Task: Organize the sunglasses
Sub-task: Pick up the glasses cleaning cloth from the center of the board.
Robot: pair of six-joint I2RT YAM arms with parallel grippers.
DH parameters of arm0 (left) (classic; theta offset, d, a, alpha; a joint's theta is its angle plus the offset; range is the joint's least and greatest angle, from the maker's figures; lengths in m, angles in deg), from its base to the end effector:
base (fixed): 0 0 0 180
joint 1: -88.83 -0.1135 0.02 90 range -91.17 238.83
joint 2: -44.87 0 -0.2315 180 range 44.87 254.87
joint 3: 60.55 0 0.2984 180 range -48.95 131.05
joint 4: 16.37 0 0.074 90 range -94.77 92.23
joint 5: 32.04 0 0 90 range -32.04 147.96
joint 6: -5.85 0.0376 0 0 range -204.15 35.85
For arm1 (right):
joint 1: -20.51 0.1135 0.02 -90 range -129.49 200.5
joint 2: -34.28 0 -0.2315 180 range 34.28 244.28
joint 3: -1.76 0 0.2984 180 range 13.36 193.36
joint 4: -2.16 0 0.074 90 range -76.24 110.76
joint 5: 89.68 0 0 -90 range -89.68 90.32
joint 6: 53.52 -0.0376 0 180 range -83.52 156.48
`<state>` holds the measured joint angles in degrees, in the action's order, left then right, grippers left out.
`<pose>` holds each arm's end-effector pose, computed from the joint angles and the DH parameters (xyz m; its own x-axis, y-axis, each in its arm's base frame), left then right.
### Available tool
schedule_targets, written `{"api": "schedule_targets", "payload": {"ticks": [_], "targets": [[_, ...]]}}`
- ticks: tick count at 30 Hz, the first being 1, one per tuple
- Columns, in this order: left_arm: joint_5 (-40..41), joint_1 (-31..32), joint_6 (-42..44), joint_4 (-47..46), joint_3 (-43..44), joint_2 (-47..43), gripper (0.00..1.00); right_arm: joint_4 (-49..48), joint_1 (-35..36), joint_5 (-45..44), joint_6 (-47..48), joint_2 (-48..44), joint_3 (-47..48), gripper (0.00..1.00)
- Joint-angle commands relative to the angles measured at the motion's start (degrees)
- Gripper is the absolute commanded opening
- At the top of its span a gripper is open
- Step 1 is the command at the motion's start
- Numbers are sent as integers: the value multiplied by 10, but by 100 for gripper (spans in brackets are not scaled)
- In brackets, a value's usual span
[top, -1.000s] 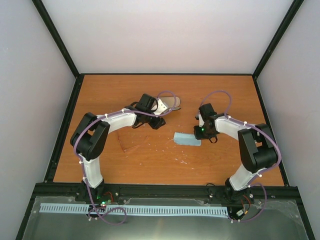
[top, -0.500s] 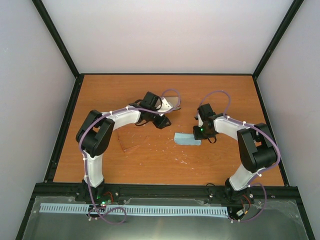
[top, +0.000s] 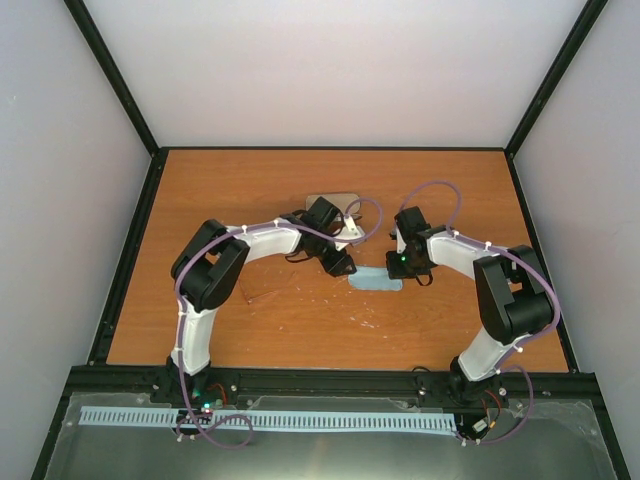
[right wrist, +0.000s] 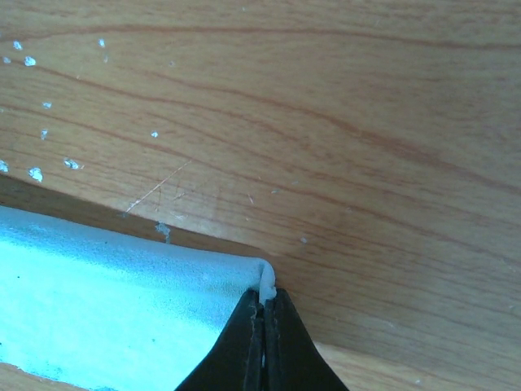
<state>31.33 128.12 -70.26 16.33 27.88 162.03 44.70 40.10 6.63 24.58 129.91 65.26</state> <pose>0.3289 -0.2909 0.0815 -0.4841 0.6734 -0.5587 0.8737 0.4063 -0.2673 0.3047 0.1128 0.0778 -0.9634 -0.1253 -0.2368 -0.1655 0.9734 0.1582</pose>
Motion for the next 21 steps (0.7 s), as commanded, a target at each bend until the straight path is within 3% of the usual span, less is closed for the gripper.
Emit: {"api": "schedule_targets", "payload": {"ticks": [1, 12, 21], "targets": [[-8, 0, 8, 7, 25, 14, 55, 18, 5, 0, -6, 20, -3, 3], [-6, 4, 3, 2, 38, 36, 49, 16, 5, 2, -8, 16, -7, 3], [-18, 8, 3, 3, 28, 37, 27, 16, 5, 3, -9, 17, -5, 3]]}}
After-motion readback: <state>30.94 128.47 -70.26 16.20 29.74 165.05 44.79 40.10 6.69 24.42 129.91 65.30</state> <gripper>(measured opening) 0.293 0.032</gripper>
